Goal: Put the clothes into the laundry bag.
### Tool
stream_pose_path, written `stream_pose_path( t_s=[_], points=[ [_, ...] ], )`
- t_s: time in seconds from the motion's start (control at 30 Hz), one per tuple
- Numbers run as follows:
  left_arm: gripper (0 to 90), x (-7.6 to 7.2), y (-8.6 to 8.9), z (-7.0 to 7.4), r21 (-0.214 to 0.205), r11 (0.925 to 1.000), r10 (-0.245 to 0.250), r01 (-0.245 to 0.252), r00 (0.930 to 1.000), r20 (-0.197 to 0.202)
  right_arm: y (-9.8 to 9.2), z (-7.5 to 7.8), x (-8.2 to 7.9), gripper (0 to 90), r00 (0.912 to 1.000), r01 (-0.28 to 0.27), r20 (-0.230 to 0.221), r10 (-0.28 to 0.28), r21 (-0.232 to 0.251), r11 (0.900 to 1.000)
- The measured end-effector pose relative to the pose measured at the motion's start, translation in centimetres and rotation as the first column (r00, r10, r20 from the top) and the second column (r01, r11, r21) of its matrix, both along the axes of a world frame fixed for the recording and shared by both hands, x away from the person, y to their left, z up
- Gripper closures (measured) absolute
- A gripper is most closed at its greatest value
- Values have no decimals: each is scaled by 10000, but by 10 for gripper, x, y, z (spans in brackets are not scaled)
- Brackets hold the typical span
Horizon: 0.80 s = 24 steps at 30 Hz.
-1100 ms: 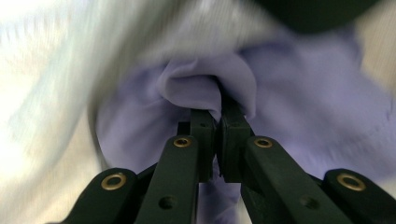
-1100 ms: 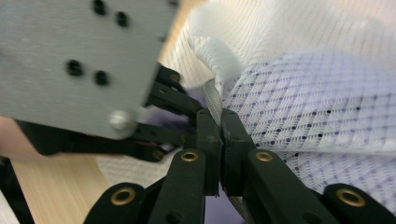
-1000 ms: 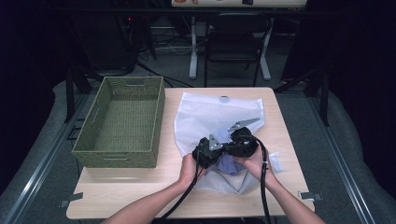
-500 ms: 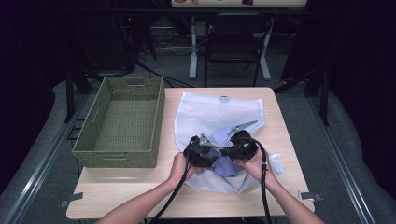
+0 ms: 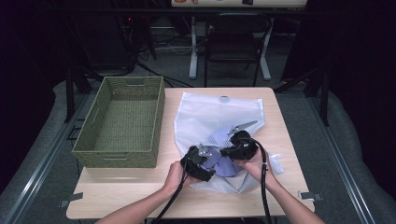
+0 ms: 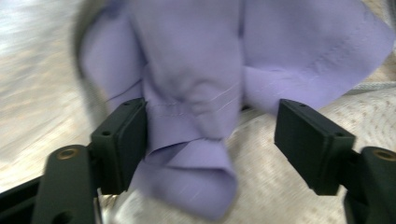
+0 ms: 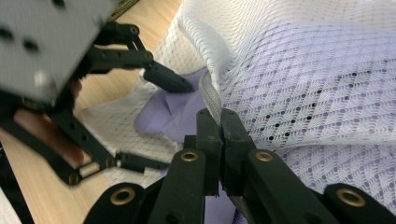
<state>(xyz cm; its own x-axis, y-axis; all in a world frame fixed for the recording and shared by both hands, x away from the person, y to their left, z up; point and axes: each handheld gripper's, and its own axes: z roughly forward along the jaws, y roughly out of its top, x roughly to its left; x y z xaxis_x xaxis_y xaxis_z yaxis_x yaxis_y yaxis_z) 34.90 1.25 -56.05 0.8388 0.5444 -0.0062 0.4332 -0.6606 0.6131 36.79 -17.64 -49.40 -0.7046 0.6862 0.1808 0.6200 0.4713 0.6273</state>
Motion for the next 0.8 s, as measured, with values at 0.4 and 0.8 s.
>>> stream_pose_path(
  t_s=[0.4,0.8],
  points=[
    [663,14,-32,-11,-155,9981,605,-593,9940,917,4,0,-2,888,10000,-31,72,31,-27,10000],
    [822,37,-35,12,-2041,9650,2019,-1648,9633,1768,-9,24,-5,888,9979,200,602,-249,799,9966]
  ],
)
